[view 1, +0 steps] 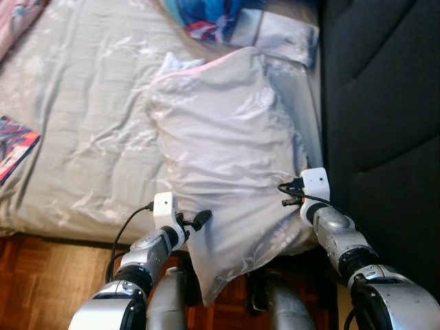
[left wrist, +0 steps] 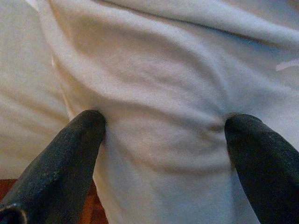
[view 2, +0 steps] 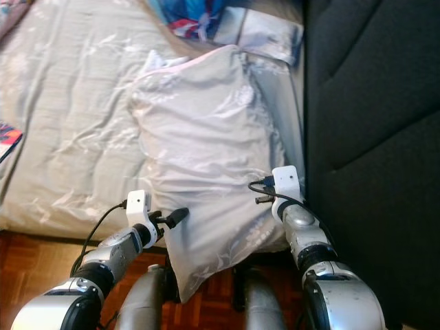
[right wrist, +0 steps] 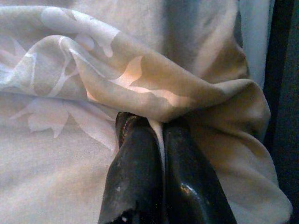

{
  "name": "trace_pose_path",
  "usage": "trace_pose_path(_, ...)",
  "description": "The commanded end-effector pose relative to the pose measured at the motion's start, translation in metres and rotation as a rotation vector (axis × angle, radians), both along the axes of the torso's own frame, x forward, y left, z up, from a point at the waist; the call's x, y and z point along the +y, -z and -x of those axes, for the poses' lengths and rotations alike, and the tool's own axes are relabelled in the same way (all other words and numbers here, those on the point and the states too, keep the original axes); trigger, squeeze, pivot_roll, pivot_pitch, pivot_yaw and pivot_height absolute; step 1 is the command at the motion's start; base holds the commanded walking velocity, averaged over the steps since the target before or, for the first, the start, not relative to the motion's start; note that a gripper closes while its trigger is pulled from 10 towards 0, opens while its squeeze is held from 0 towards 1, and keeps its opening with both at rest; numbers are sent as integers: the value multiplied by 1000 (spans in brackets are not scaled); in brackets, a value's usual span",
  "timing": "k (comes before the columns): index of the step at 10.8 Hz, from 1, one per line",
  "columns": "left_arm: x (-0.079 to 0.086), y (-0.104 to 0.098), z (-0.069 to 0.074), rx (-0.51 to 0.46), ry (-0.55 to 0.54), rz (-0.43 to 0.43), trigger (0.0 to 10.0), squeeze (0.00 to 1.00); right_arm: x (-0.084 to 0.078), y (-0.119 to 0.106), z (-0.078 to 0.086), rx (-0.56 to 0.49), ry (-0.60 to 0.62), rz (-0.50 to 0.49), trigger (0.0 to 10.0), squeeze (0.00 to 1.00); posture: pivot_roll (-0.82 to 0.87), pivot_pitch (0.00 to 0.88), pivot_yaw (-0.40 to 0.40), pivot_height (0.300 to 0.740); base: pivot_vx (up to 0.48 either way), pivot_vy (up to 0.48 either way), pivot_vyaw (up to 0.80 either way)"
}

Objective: Clean up the room

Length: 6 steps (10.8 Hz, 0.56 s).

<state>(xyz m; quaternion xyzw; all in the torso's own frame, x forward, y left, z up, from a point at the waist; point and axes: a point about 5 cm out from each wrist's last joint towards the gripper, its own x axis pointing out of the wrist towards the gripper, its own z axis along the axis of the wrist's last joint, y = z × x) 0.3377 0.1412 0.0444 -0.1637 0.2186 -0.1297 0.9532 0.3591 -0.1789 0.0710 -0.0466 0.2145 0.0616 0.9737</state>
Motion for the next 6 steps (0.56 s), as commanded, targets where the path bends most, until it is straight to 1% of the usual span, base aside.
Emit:
trace_pose_path(1,3,21,14,81,-32,-24,10000,0,-15,30,22,125,41,7,0,0,-49,549,-105,691,0,0,0)
trace_pose_path(3,1,24,16,98,-59,0,10000,0,-13,23,17,96,1,5,0,0,-99,555,-134,691,0,0,0)
trace_pose_path(5,1,27,18,117,-108,31,10000,0,-13,21,16,89,-11,4,0,0,-109,556,-142,691,0,0,0)
trace_pose_path(6,0,29,19,118,-131,51,0,0,-11,21,16,92,-24,2,0,0,-110,558,-147,691,0,0,0)
